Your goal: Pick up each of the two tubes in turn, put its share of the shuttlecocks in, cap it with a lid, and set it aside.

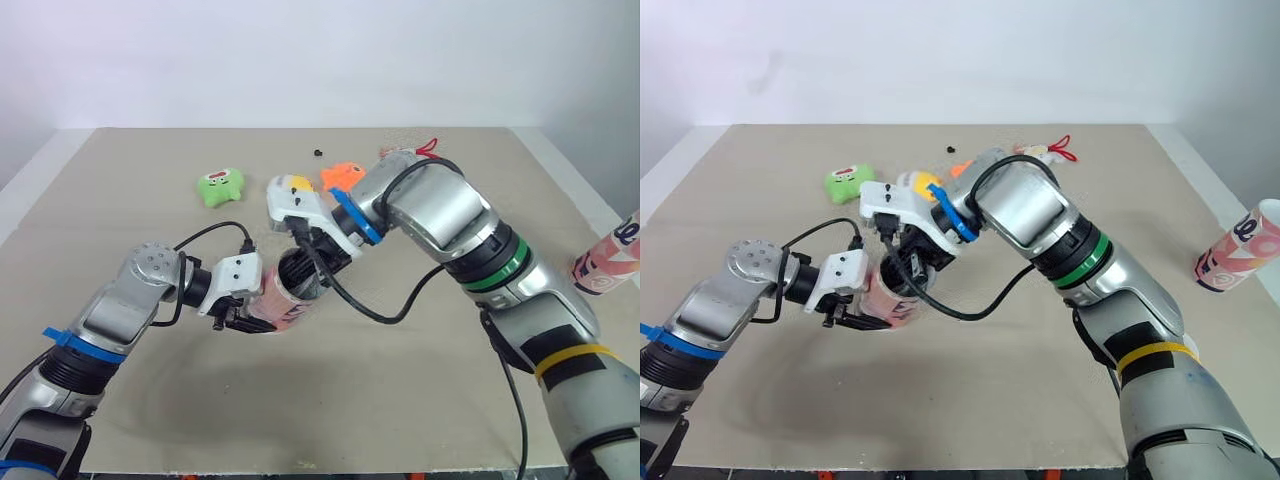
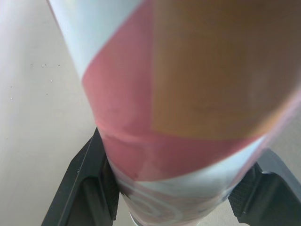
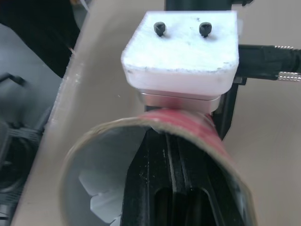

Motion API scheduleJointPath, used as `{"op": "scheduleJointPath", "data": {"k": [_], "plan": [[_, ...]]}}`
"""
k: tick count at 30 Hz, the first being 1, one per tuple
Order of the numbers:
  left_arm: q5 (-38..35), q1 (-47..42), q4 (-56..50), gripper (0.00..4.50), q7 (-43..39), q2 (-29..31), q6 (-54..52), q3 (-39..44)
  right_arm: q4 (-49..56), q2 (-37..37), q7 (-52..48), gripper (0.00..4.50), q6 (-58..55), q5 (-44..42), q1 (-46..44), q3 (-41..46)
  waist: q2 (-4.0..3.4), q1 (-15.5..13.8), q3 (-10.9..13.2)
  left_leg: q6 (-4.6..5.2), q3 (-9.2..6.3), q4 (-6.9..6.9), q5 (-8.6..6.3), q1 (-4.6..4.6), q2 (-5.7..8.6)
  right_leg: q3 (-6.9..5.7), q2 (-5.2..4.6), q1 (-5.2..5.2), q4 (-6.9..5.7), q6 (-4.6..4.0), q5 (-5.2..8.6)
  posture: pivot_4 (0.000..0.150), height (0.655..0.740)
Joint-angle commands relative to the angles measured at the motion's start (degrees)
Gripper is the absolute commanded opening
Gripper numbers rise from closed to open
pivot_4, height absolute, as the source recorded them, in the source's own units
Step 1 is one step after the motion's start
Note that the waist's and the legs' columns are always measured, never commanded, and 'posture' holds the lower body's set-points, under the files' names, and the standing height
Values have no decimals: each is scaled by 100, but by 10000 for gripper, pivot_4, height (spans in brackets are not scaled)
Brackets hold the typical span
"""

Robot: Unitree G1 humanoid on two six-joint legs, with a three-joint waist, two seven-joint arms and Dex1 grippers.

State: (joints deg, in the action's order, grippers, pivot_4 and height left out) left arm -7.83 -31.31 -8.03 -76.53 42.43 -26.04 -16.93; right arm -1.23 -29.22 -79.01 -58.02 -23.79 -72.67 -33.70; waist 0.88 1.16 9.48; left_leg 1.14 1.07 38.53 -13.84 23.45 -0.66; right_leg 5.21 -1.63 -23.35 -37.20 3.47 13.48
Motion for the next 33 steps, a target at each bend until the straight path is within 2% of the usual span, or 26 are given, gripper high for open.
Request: {"op": "scheduleJointPath", "data": {"k": [1, 6, 15, 18, 28, 33], "plan": [[101, 41, -7, 24308, 117, -75, 21, -220, 355, -387, -318, 414, -165, -472, 32, 719, 0, -7, 0, 0, -3, 0, 0, 3, 4, -5, -6, 0, 1, 1, 1, 1500, 7400], [75, 34, 36, 24308, 97, -132, 91, -212, 880, -1176, -454, 414, -441, -963, 403, 1403, -2, -17, 1, 0, -26, 0, 0, 19, 14, -30, -23, -1, 8, 4, 2, 1500, 7400], [25, -43, 92, 24308, 63, -233, 167, -183, 1297, -1483, 322, 414, -976, -1555, 840, 2481, -4, -32, 2, 1, -43, 2, 1, 34, 19, -50, -32, -1, 10, 3, 7, 1500, 7400], [20, -8, 86, 24308, -4, -188, 177, -208, 1604, -1586, 492, 414, -1138, -1743, 1022, 2575, -4, -31, 1, 1, -58, 3, 1, 50, 38, -64, -54, -8, 12, 11, 11, 1500, 7400], [58, -228, 308, 24308, -100, -263, 274, -312, 1540, -1162, 686, 414, -1020, -1403, 646, 1400, -6, -29, 2, 6, -95, 3, 7, 66, 54, -93, -65, -8, 10, 11, 12, 1500, 7400], [50, -185, 254, 24308, -105, -221, 218, -293, 1209, -921, 464, 414, -521, -671, 367, 134, -6, -23, 2, 7, -106, 2, 8, 72, 70, -101, -80, -8, 10, 19, 17, 1500, 7400]]}}
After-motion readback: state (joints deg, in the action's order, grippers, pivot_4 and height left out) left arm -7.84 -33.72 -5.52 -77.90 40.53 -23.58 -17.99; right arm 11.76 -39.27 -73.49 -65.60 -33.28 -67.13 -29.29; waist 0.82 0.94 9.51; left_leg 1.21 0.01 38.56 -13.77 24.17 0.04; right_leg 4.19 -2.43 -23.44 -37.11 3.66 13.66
